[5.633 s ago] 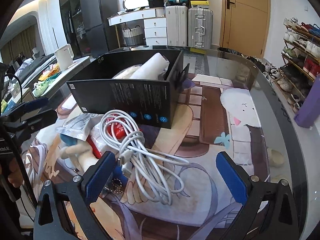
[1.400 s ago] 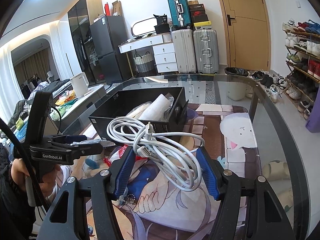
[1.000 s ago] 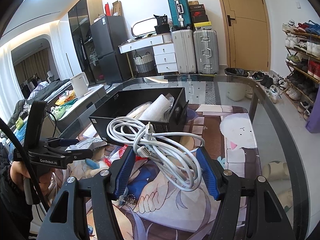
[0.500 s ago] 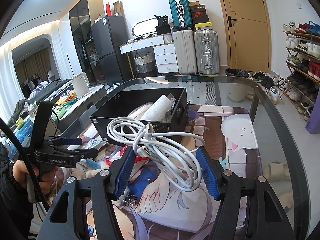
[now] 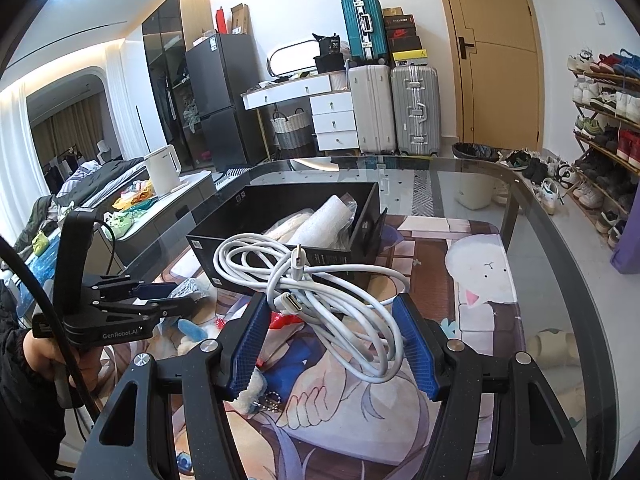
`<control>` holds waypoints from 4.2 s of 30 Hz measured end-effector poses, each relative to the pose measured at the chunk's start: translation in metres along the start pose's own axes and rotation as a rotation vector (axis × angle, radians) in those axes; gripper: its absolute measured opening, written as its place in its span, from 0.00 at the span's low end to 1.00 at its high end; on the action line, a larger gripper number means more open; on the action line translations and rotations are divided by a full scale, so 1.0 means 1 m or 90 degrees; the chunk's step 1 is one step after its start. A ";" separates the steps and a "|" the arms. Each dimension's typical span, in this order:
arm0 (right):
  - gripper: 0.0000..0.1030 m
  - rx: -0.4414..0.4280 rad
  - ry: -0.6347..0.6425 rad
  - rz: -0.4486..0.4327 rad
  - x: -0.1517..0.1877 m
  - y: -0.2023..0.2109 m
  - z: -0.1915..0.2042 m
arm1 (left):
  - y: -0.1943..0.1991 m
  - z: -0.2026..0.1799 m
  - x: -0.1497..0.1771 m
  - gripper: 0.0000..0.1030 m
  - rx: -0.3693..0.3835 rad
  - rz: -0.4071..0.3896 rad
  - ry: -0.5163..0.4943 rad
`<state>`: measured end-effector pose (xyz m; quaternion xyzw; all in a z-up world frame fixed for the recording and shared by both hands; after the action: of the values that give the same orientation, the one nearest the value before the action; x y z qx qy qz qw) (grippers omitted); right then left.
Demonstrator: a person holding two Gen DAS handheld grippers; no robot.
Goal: Organize soft objects
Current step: 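Grasp the white medicine sachet with the left gripper while the right holds the cable, then carry the sachet and cable over the black box with both grippers, then open both grippers to drop the sachet and cable into the box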
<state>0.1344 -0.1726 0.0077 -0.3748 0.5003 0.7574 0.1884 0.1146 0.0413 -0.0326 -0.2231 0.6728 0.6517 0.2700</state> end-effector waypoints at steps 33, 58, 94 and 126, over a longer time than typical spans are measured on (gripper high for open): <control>0.62 0.076 0.035 -0.019 -0.038 -0.008 0.004 | 0.044 -0.007 -0.077 0.36 0.020 -0.138 0.013; 0.62 0.077 0.076 0.003 -0.085 -0.064 0.004 | 0.000 -0.021 -0.103 0.36 0.024 -0.119 -0.002; 0.62 0.056 0.174 0.054 -0.101 -0.137 0.018 | -0.040 -0.029 -0.102 0.37 0.029 -0.067 -0.055; 0.77 0.042 0.163 0.062 -0.101 -0.133 0.013 | -0.033 -0.031 -0.096 0.51 0.034 -0.055 -0.077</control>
<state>0.2824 -0.0949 0.0046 -0.4370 0.5626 0.6949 0.0982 0.2068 0.0039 0.0052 -0.2048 0.6620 0.6337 0.3438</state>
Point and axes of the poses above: each gripper's, at about its wrist camera, not at the fingertips, and y roughly against the way its jaws point, z to its left, x to its underside, the point moved 3 cm from there along -y, roughly the way its jaws point, and after that the axes turned 6 degrees about -y, right-handed, at the moved point
